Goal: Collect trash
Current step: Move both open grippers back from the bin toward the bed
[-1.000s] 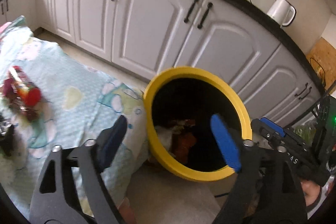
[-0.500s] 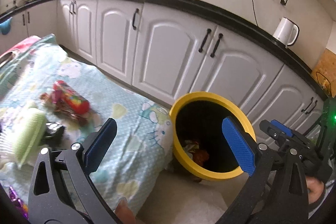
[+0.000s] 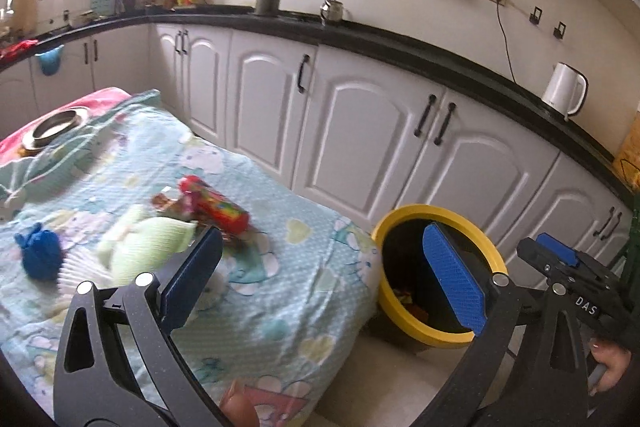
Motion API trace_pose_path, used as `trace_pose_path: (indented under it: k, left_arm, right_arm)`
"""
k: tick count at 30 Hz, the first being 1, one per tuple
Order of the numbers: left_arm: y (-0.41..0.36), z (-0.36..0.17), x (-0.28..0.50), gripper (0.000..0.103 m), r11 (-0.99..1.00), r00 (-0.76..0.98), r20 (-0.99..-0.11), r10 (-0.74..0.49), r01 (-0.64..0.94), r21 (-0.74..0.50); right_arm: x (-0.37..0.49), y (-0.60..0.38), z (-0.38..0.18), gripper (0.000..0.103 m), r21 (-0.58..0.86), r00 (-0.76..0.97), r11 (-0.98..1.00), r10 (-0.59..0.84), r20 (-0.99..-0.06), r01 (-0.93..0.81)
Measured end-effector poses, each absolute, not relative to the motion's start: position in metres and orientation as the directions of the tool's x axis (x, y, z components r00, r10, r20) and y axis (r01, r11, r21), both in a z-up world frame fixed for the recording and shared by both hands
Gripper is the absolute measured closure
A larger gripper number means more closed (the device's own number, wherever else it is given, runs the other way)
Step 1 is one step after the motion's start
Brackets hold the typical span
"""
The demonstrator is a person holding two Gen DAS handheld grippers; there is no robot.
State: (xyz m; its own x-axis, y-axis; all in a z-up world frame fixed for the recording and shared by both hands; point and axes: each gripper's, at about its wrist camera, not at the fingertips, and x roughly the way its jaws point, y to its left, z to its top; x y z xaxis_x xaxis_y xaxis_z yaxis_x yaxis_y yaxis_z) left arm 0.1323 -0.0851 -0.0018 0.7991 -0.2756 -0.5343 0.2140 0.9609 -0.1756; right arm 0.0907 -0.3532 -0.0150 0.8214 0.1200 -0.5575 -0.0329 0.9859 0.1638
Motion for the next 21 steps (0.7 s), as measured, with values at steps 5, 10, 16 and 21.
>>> trace_pose_path:
  k: [5, 10, 16, 21]
  left_arm:
    - [-0.065, 0.002, 0.125, 0.011, 0.973, 0.824, -0.519, -0.228, 0.169, -0.158]
    - [-0.047, 0.006, 0.117, 0.011, 0.981, 0.847, -0.497, -0.187, 0.132, -0.144]
    - [-0.028, 0.010, 0.110, 0.011, 0.985, 0.867, -0.475, -0.151, 0.092, -0.145]
    - [-0.014, 0.011, 0.105, 0.011, 0.987, 0.876, -0.464, -0.128, 0.068, -0.144]
  right_arm:
    - [0.090, -0.339, -0.009, 0.038, 0.158, 0.823, 0.985, 0.150, -0.548, -0.074]
    - [0.091, -0.320, -0.002, 0.037, 0.152, 0.824, 0.980, 0.190, -0.534, -0.127]
    - [0.094, -0.296, 0.006, 0.036, 0.140, 0.821, 0.970, 0.242, -0.516, -0.198]
    - [0.095, -0.281, 0.013, 0.035, 0.136, 0.821, 0.961, 0.275, -0.501, -0.239]
